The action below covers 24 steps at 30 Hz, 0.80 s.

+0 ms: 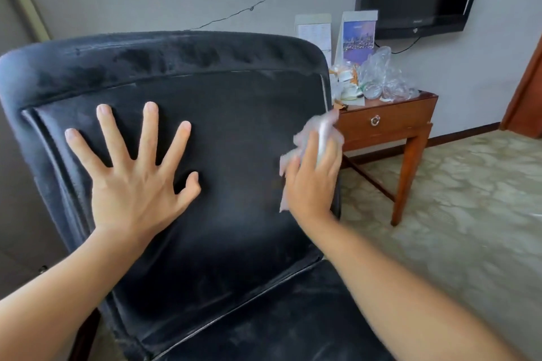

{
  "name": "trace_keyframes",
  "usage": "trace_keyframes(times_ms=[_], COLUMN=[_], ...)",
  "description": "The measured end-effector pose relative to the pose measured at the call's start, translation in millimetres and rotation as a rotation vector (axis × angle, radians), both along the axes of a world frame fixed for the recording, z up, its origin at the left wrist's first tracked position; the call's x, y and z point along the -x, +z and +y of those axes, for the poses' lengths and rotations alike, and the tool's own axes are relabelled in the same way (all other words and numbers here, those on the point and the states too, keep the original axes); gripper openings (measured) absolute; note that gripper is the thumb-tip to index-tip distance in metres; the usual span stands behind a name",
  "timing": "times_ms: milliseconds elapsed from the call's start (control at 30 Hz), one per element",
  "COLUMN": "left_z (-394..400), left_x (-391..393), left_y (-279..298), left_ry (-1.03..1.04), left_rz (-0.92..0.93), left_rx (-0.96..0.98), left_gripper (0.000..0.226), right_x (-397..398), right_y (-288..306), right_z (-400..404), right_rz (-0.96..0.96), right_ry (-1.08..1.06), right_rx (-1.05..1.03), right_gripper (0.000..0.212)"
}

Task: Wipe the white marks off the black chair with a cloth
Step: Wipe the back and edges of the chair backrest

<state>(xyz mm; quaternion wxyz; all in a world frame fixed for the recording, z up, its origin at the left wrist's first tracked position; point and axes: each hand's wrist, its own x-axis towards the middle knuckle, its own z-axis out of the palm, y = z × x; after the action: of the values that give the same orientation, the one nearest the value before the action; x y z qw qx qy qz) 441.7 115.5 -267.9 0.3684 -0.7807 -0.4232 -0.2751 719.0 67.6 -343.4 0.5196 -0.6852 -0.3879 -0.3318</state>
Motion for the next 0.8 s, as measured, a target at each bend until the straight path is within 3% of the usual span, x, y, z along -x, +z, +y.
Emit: trace_keyframes(times_ms=[100,167,267,333,433,533,700,800], left_z=[-7.9,-19.1,-31.1,-40.2,-52.2,-67.5,-108.0,-121.8], left_x=[3.3,0.2,10.2,18.4,41.9,67.5,112.7,133.8], left_y=[1.3,6.7,15.9,17.0,14.9,4.8,-32.3,-50.7], left_ry=[0.043,0.05,0.067,0.054,0.027,-0.034,-0.07,-0.071], left_rz=[0.002,0.026,0.051,0.107,0.195,0.269,0.215,0.18], left_rx=[0.006,0.038,0.102,0.154,0.169,0.212,0.331,0.356], left_gripper=[0.079,0.079,0.08,0.08,0.08,0.079,0.079,0.081], right_x=[51.6,72.1,83.3,75.8,65.7,76.5,127.3,189.2], right_y=[-61.0,-75.3,-58.8,-38.5,15.4,86.2,202.1,249.2], right_z=[-28.3,-28.7,-35.1,-51.3,-73.7,-74.0,1.6,50.0], right_rz=[0.262,0.542,1.002,1.115,0.992,0.768,0.568,0.503], right_ry=[-0.021,-0.093,-0.006,0.025,0.103,0.227,0.391,0.395], right_rx=[0.133,0.269,0.408,0.477,0.488,0.348,0.127,0.115], right_gripper=[0.057,0.06,0.055,0.055,0.047,0.042,0.049,0.043])
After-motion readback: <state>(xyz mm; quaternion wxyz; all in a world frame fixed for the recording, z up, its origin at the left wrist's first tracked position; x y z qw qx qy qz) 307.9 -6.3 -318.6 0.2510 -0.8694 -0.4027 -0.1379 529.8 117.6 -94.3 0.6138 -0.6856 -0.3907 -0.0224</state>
